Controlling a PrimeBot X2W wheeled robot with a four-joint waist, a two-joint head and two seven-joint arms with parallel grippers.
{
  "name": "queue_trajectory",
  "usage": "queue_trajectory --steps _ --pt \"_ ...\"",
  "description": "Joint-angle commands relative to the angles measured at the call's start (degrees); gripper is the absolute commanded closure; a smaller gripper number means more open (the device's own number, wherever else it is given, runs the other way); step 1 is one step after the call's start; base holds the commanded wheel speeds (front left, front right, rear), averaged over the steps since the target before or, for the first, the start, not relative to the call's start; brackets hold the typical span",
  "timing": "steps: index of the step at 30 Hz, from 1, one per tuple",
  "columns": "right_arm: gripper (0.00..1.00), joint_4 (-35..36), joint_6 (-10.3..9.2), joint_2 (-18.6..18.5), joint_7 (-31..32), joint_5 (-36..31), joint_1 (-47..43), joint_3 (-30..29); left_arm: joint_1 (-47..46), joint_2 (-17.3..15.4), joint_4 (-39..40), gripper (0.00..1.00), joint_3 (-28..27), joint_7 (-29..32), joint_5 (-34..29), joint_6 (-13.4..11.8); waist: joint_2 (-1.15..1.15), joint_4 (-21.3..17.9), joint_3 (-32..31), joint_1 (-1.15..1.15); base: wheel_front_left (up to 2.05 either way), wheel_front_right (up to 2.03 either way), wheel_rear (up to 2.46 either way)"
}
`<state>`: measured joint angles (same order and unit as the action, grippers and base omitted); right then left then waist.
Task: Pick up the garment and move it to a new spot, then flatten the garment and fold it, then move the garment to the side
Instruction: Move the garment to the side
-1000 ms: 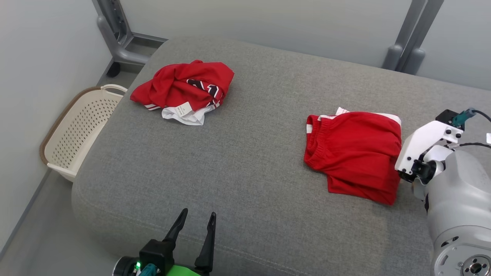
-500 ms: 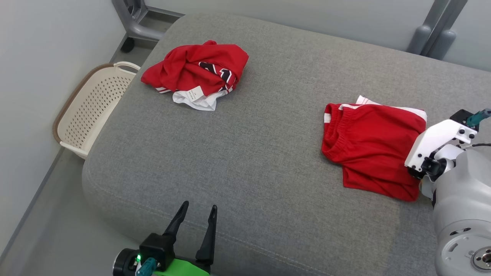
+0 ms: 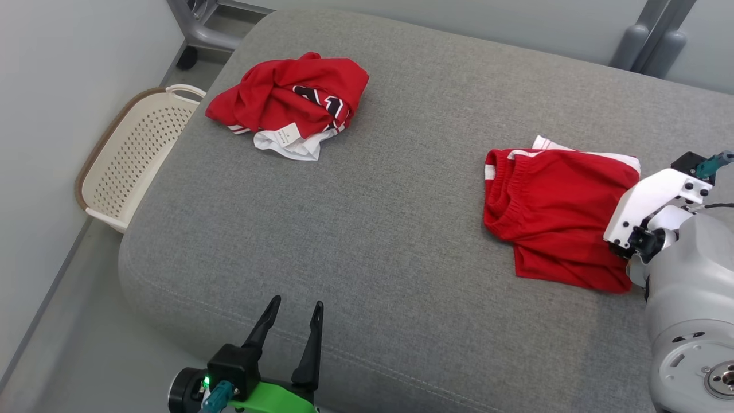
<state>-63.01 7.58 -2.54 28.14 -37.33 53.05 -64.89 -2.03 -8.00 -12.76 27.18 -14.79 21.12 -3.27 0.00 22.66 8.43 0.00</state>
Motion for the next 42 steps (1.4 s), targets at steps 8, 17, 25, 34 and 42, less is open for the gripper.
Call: queue_trajectory --steps 8,17,25,34,42 --pt "1.00 1.0 -0.15 -0.6 -0.8 -0.9 -0.5 5.0 -1.0 -0.7 0.7 0.00 -1.1 -0.4 -0.3 -0.7 0.00 -5.2 -0.5 0.00 0.00 0.00 0.00" --pt "1.00 2.1 -0.14 -0.5 -2.9 -0.9 0.3 9.1 -1.6 -1.5 1.7 0.00 -1.2 -0.5 -1.1 -0.6 0.00 -13.7 0.0 0.00 0.00 0.00 0.00" --pt "1.00 3.6 -0.14 -0.6 -5.7 -0.9 0.6 13.9 -1.5 -3.1 3.0 0.00 -0.9 0.2 -1.8 -0.8 0.00 -21.1 2.1 0.00 0.00 0.00 0.00" --pt "1.00 3.0 -0.14 -5.7 -9.4 -0.5 3.4 19.0 -3.5 -5.5 8.5 0.00 0.0 2.6 -3.6 -1.2 0.00 -24.4 7.3 0.00 0.00 0.00 0.00" --pt "1.00 2.6 -0.14 -13.4 -11.4 0.0 5.1 21.2 -4.7 -7.6 14.0 0.00 0.5 5.3 -5.3 -1.7 0.00 -24.0 12.5 0.00 0.00 0.00 0.00"
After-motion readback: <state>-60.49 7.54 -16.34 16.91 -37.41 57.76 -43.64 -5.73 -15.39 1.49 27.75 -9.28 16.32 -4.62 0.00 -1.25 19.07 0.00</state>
